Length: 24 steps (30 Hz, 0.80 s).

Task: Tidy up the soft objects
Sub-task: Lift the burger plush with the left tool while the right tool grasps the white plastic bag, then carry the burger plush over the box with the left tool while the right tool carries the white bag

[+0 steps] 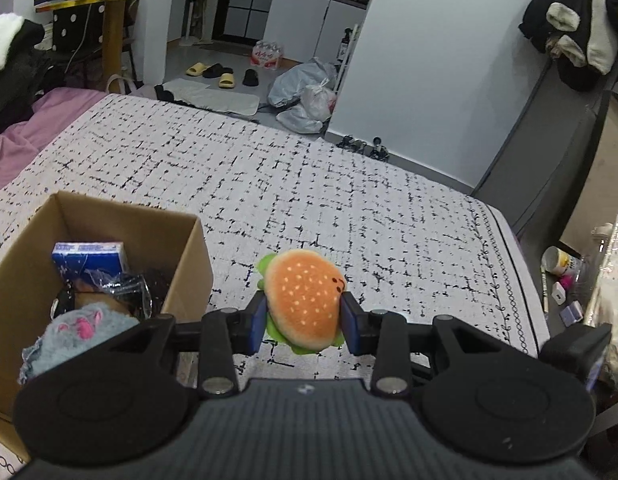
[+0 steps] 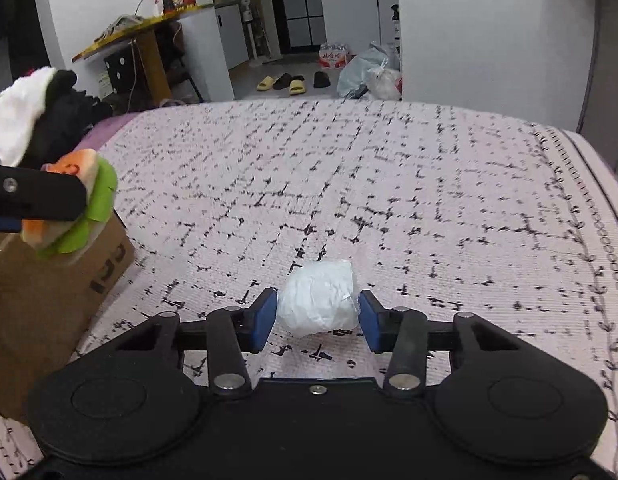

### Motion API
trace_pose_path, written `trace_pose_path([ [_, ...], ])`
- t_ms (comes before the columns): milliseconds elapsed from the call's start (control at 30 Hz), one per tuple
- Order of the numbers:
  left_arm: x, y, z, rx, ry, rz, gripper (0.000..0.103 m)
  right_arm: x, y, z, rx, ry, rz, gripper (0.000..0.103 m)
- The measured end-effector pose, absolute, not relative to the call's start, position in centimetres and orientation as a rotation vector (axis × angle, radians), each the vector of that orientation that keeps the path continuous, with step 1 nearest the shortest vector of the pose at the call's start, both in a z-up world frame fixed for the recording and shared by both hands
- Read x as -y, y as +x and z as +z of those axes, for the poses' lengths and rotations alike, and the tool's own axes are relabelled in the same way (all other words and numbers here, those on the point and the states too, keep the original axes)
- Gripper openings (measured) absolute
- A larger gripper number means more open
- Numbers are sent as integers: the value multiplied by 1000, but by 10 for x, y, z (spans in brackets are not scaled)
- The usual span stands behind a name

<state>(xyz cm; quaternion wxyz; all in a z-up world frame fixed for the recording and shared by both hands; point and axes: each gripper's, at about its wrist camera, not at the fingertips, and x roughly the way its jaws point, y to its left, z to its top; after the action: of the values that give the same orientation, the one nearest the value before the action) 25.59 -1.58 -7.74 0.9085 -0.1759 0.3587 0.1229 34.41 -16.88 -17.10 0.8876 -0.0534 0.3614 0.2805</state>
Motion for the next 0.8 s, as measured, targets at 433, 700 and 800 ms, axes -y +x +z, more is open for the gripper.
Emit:
trace_pose_path([
  [433, 7, 238, -53, -708, -339, 158, 37, 199, 316, -125, -726, -61, 523, 44],
  [700, 0, 228, -34, -676, -329, 81, 37, 211, 296, -101, -718, -37, 463, 44],
  [800, -3, 223, -28, -667, -336, 60, 37, 215, 290, -94, -721, -24, 438, 44],
])
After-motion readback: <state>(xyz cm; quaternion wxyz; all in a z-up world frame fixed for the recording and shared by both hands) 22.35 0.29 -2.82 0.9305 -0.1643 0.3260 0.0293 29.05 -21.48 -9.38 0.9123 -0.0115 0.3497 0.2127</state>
